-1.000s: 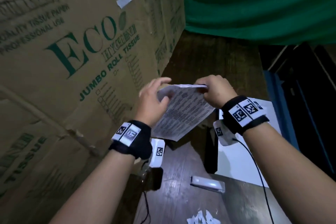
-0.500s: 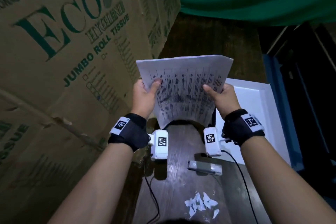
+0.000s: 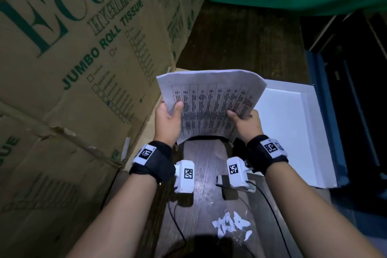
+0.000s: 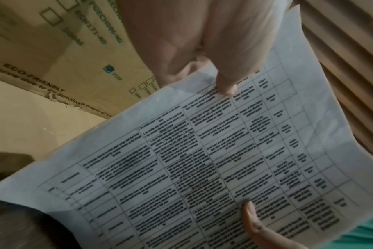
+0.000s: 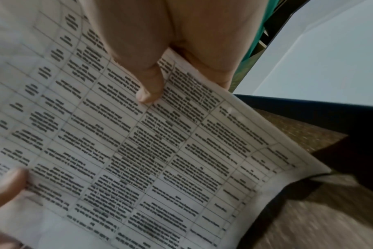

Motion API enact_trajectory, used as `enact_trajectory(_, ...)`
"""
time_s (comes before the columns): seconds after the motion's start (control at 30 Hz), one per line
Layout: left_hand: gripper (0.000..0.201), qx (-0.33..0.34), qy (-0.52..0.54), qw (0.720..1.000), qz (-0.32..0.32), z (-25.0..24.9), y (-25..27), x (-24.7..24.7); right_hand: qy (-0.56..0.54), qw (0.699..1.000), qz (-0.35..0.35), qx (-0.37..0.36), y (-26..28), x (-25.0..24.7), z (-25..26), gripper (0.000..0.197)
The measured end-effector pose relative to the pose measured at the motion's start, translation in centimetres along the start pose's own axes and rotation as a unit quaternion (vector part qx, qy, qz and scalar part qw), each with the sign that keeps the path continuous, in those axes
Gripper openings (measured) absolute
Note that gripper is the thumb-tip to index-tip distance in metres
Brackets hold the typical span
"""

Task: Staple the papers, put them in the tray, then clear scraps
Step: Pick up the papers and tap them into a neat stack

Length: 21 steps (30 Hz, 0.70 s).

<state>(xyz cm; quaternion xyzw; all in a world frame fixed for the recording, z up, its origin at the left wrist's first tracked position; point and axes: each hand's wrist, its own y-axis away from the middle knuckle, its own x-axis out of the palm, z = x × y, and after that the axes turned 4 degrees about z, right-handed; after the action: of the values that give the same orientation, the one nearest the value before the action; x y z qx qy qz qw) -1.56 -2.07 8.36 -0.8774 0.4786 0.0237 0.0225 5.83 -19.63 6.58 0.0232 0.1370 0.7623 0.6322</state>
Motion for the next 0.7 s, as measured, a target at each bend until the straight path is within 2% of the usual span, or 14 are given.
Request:
enact_trajectory(0.13,0.014,0.006,-0.004,1.0,-0.015,-0.7,-0.4,-0.2,0.034,0.999,0.035,-0.007,-0.1,-0.5,0.1,0.027)
enact_trajectory(0.2,0.017,0.01,-0.001,0.999,-0.034,-1.4,-1.0,-0.7,0.054,0.998,0.042,-0.006,0.0,-1.2,-0.2,0.036)
enact_trajectory(0.27,0.026,0.024,-0.01,0.999,-0.047,-2.4,-1.7,-1.6,0.15,0.987,0.058,0.012,1.1,-1.8,-1.0,0.037)
enact_trajectory(0.3,0.029,0.029,-0.018,0.998,-0.05,-2.8,-2.2,-2.0,0.231,0.968,0.088,0.027,2.2,-1.8,-1.9,0.034)
enact_trajectory(0.37,0.028,0.021,-0.027,0.998,-0.045,-3.4,-2.9,-2.7,0.382,0.906,0.176,0.047,4.5,-1.3,-4.9,0.034)
enact_trajectory(0.43,0.028,0.005,-0.036,0.999,-0.031,-4.0,-3.2,-3.1,0.514,0.82,0.242,0.065,6.5,-0.3,-8.2,0.055)
enact_trajectory(0.5,0.028,-0.005,-0.06,0.998,-0.015,-4.6,-3.4,-3.3,0.625,0.734,0.258,0.061,7.6,0.4,-10.5,0.065)
enact_trajectory(0.53,0.028,-0.011,-0.074,0.997,-0.009,-4.8,-3.3,-3.3,0.656,0.711,0.246,0.052,8.0,0.7,-11.1,0.061)
enact_trajectory(0.57,0.029,-0.017,-0.082,0.996,-0.005,-4.9,-3.3,-3.4,0.674,0.7,0.234,0.033,8.1,0.8,-11.5,0.054)
enact_trajectory(0.63,0.031,-0.026,-0.085,0.996,-0.004,-5.0,-3.3,-3.5,0.677,0.698,0.232,0.001,8.1,0.6,-11.9,0.047)
enact_trajectory(0.7,0.031,-0.035,-0.088,0.996,-0.005,-4.9,-3.3,-3.6,0.647,0.722,0.245,-0.01,8.0,-0.1,-11.6,0.045)
